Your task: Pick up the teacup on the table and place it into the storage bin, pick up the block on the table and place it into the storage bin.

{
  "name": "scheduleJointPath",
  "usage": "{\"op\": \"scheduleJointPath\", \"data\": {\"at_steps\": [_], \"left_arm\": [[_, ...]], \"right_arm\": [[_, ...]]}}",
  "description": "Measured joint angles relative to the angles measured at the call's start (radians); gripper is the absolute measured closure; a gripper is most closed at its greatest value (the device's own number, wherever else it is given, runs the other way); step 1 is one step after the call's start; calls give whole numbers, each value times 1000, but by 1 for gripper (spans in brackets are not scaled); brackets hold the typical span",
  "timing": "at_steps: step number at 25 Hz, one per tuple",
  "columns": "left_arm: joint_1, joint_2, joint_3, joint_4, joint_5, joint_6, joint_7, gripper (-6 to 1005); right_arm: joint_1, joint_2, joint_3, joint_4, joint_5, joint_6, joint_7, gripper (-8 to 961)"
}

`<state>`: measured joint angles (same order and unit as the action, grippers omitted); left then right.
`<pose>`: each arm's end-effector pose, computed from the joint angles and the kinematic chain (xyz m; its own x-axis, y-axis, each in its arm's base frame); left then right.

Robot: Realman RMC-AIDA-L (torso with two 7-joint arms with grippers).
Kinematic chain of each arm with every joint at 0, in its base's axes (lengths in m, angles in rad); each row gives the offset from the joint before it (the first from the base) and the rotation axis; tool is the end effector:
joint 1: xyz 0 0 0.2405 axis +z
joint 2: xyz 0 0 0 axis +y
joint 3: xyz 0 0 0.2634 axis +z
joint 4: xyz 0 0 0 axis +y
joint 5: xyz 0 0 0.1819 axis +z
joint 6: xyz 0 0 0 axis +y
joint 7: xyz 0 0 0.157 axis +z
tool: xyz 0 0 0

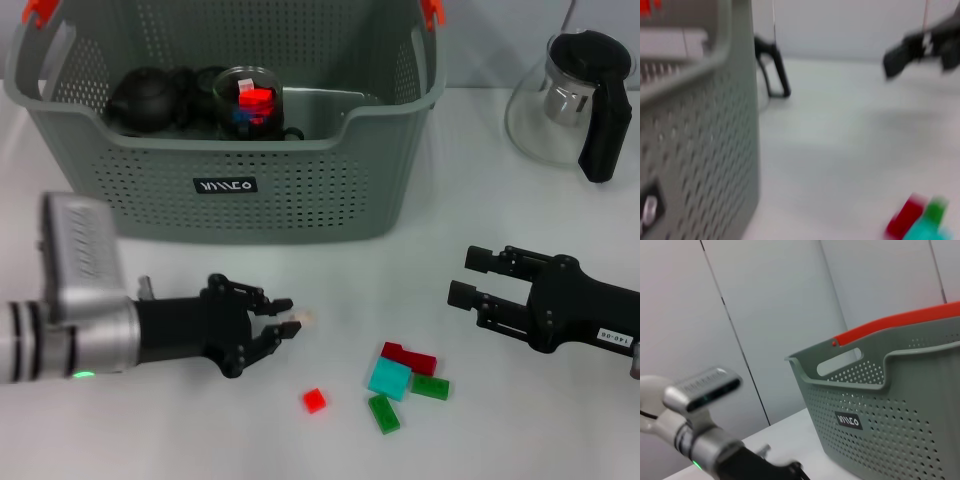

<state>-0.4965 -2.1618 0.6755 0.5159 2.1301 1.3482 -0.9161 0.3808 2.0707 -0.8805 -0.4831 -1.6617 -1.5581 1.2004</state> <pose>-0.2742 0.2894 -0.0775 0.9369 0.1306 0.3243 0.2305 -0.9281 -0.2924 0.2618 0.2725 -0.0321 0.6662 -0.3373 -0.6652 -0.5211 -0.8486 -0.0915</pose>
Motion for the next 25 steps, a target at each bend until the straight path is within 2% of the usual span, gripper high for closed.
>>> {"op": "scheduleJointPath", "data": {"at_steps": [3,4,8,10,13,16,19,23,25], "left_arm": [[4,25,-68,50,-3,178,-43,785],[-3,43,-117,63,-4,267,-60,785],[-53,90,-282,71,-26,509,-112,785],[-84,110,-345,72,-72,587,-154,786],[-127,128,-381,90,-192,613,-247,786],[-171,126,-378,135,-282,528,-350,786],[-232,119,-317,213,-290,331,-498,786],[-287,142,-67,295,-226,42,-704,786],[-302,147,51,336,-159,-82,-775,786]], "right_arm": [[3,0,0,-3,0,0,7,329],[4,0,0,-3,0,0,7,329],[10,0,0,-5,0,-1,7,330],[11,0,0,-5,-1,-1,7,330],[12,0,0,-5,-1,-1,7,331],[13,0,0,-5,-1,-1,7,332],[14,1,0,-5,-1,0,7,333],[18,2,0,-5,-1,4,7,334],[20,3,0,-5,-1,5,7,334]]}}
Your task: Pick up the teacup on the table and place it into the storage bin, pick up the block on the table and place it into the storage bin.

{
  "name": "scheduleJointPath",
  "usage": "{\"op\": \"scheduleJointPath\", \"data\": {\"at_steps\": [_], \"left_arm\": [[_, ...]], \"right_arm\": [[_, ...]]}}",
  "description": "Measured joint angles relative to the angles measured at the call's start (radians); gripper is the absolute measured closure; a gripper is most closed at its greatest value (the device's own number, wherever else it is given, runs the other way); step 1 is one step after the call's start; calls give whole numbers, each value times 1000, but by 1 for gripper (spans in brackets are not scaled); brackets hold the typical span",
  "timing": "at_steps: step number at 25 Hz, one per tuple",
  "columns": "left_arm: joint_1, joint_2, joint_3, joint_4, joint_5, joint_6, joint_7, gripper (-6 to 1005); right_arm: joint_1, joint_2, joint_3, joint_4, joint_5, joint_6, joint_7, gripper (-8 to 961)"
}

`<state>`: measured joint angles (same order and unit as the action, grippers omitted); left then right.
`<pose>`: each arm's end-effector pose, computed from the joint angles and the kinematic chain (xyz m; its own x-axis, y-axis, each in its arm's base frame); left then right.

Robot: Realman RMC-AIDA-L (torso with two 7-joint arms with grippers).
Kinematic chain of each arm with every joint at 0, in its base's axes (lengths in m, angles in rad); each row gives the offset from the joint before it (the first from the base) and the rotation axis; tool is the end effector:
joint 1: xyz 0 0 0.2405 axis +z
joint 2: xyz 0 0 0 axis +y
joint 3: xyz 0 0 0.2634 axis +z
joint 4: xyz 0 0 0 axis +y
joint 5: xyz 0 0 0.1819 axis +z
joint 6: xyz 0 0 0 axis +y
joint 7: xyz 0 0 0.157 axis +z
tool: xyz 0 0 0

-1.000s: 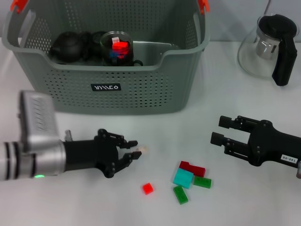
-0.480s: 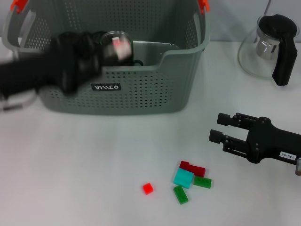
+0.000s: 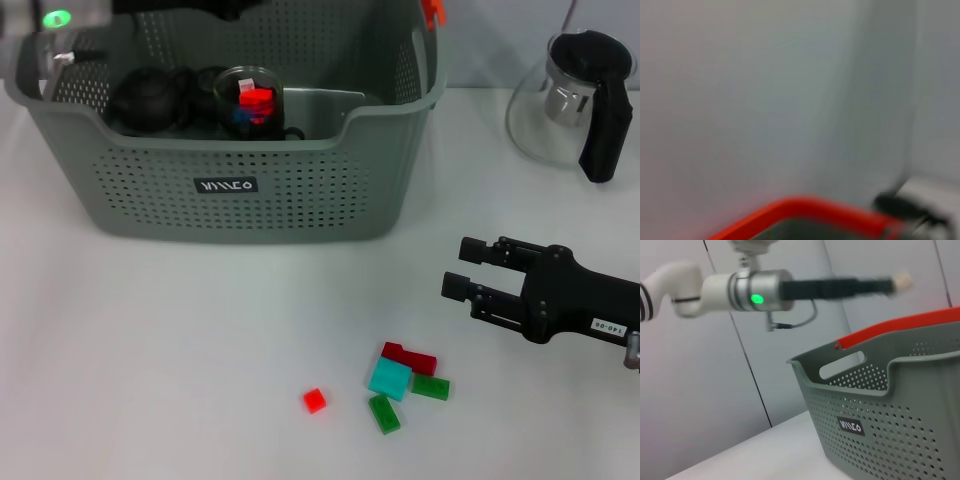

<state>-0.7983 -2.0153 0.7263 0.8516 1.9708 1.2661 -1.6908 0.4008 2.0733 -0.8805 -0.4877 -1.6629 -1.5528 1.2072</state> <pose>-0.1537 0.4329 0.0511 0.8277 0.1931 0.5269 0.4463 -0.7957 -0.4095 0.2560 0.2784 -0.0326 0.6718 -0.3277 -0.6643 -0.5083 -0.8563 -0.0916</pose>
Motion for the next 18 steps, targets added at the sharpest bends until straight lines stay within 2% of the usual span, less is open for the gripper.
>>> {"op": "scheduleJointPath", "data": {"at_steps": [3,4,5,6,8,11,18], "left_arm": [[-19,-14,129,42,167,-194,-78,786],[-25,-23,169,44,232,-253,-97,786],[-32,-44,215,40,326,-323,-119,785],[-32,-44,215,40,326,-323,-119,785],[-35,-74,241,38,422,-385,-154,778],[-42,-103,250,37,525,-444,-218,759],[-47,-114,254,43,570,-450,-255,713]], "right_arm": [[2,0,0,0,0,-1,0,335],[2,0,0,0,0,-1,-1,335],[2,0,0,0,0,0,-2,335],[1,1,0,0,0,1,-3,336],[1,1,0,2,0,2,-5,336],[2,0,0,4,0,3,-5,337],[3,-1,0,2,0,2,-5,339]]}}
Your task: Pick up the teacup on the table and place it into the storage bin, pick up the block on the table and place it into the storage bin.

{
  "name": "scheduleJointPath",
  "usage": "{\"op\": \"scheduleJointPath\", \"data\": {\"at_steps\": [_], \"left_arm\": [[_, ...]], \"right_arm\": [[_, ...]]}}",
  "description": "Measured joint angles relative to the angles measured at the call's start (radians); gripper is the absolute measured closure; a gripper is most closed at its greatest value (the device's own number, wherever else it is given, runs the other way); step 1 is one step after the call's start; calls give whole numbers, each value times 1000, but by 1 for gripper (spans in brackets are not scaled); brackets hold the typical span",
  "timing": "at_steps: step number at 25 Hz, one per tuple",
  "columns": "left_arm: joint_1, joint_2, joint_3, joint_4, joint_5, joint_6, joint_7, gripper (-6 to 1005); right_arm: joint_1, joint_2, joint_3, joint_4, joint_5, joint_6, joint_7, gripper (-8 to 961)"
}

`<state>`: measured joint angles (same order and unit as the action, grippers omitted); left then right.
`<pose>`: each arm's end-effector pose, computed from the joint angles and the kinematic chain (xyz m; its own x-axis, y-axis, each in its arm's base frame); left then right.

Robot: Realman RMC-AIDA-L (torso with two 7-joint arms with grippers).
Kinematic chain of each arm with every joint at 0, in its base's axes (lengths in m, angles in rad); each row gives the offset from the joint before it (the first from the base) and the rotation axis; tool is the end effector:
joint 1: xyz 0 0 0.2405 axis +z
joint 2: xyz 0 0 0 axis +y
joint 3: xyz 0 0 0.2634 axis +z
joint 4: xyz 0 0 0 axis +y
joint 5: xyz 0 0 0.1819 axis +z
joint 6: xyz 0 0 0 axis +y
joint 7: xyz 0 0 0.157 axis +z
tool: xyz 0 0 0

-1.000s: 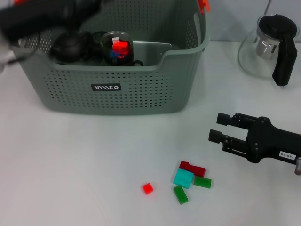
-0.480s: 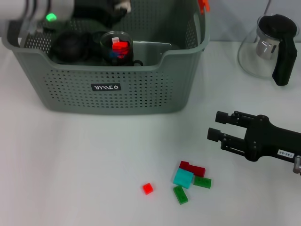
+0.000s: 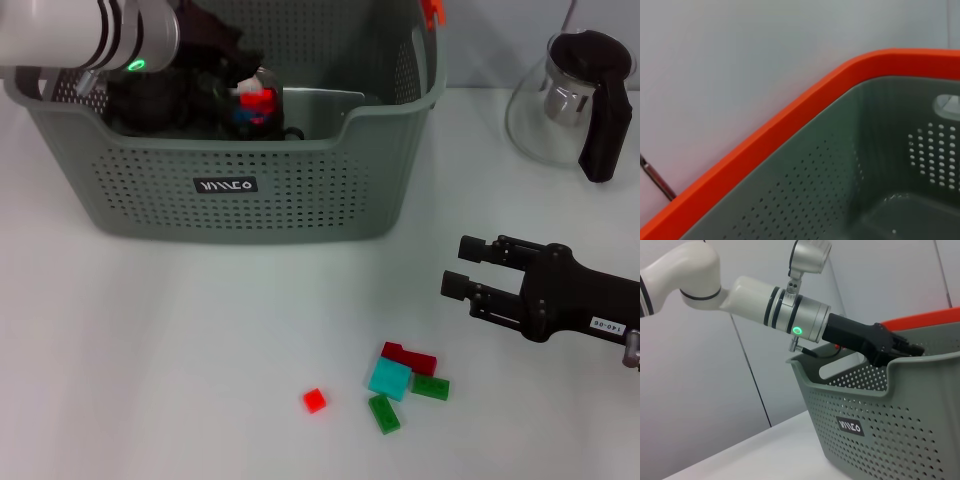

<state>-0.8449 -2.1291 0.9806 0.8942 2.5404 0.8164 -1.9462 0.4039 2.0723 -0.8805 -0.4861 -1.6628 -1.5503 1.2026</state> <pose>-0.1750 0.4599 -0.0010 0.9547 0.2839 0.0888 0.2591 -0.6471 -0.7170 0.2558 0.2794 -0.0326 0.6753 -0.3231 -0.6630 -0.5048 -0.8579 -0.0960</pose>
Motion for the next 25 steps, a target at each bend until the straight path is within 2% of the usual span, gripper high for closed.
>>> {"op": "scheduleJointPath", "data": {"at_steps": [4,6,7,8,10,11,12,14,15,18,21,25], "left_arm": [[17,-9,-9,52,-36,28,2,686],[56,-16,-39,115,-137,70,36,673],[78,-18,-59,141,-201,96,67,569],[106,-16,-83,158,-292,138,112,465],[167,4,-134,155,-568,267,217,385],[177,13,-149,139,-649,318,238,345],[194,29,-183,103,-789,420,278,305],[205,40,-269,24,-942,606,345,225],[209,43,-317,-18,-985,693,380,223],[233,52,-420,-142,-999,883,470,216],[273,52,-439,-183,-919,929,538,214],[335,30,-452,-161,-708,932,697,215]], "right_arm": [[0,-1,0,5,0,0,-1,340],[-1,-2,0,5,0,0,-2,340],[-2,-1,0,6,0,0,-2,340],[-3,-1,0,6,0,0,-3,341],[-4,-1,0,6,0,0,-3,341],[-5,0,0,6,0,-1,-3,341],[-7,-1,0,6,0,-1,-3,342],[-8,0,0,5,0,-2,-3,342],[-8,0,0,5,0,-2,-3,342],[-5,0,0,6,0,-1,-4,343],[-2,0,-1,6,0,-1,-4,344],[1,0,-4,5,0,-1,0,345]]}}
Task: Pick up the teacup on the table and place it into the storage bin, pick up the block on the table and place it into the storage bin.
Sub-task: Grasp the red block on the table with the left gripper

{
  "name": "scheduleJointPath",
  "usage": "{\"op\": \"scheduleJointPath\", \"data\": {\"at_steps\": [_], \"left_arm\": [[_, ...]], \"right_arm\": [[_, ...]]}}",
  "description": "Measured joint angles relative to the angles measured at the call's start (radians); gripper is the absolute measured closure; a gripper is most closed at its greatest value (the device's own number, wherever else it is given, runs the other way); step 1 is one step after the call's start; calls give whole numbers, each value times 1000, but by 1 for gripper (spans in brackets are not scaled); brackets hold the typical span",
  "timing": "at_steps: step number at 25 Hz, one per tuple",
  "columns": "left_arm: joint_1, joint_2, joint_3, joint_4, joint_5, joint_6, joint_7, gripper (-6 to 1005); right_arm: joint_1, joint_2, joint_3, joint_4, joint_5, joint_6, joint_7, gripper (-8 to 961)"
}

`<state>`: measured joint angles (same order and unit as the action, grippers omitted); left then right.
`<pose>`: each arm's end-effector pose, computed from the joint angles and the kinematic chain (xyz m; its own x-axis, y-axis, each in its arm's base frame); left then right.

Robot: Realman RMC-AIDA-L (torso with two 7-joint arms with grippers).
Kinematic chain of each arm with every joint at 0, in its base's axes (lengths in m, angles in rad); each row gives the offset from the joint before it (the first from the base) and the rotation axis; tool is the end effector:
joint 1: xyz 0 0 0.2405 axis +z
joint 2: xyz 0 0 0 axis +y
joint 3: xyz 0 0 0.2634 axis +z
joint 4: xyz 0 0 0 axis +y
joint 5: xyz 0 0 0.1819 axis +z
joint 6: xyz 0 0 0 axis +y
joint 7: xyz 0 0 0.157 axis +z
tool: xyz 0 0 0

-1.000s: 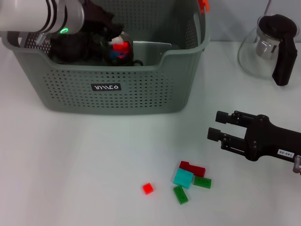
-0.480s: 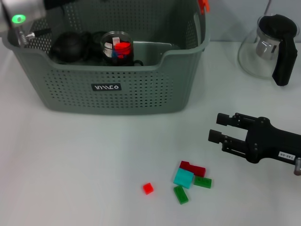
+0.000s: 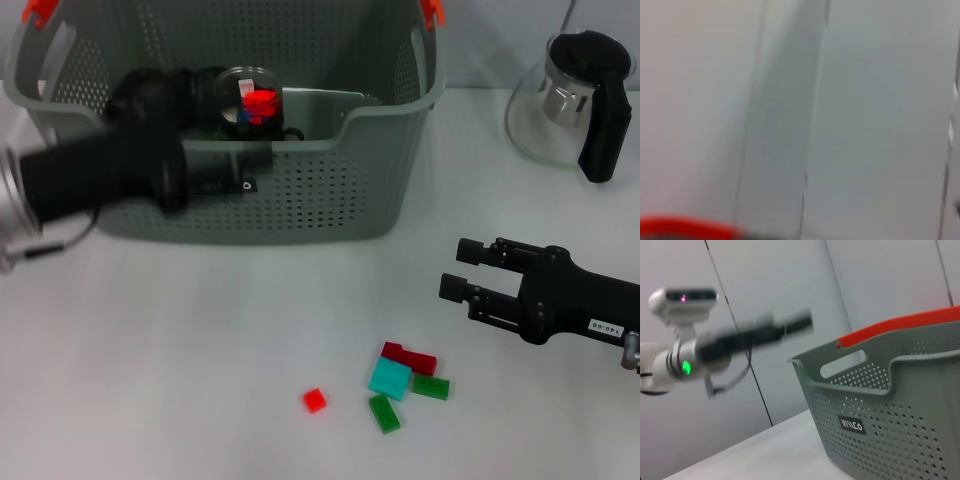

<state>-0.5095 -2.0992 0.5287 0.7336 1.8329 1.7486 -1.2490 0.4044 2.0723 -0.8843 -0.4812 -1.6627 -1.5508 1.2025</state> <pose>-0.2190 0.3124 0.0262 0.7028 0.0761 0.7073 0.3435 -0.9069 -0.2438 0.2558 0.2785 -0.0337 0.6743 -0.3275 -0.6618 -0.5054 -0.8582 -0.0903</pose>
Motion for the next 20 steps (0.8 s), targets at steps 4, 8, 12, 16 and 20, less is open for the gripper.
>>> {"op": "scheduleJointPath", "data": {"at_steps": [4,8,12,16,20], "left_arm": [[31,-15,2,35,211,2,80,216],[36,-25,16,32,370,-27,111,217],[57,-55,65,13,430,-78,199,218],[59,-69,92,-83,436,-151,300,219],[43,-70,108,-179,437,-222,351,220]], "right_arm": [[0,-1,-2,0,0,0,2,346],[0,-1,-3,1,0,0,2,347],[-3,-1,2,2,0,0,3,348],[-3,-1,3,2,0,0,3,349],[-1,-1,4,3,0,0,3,350]]}}
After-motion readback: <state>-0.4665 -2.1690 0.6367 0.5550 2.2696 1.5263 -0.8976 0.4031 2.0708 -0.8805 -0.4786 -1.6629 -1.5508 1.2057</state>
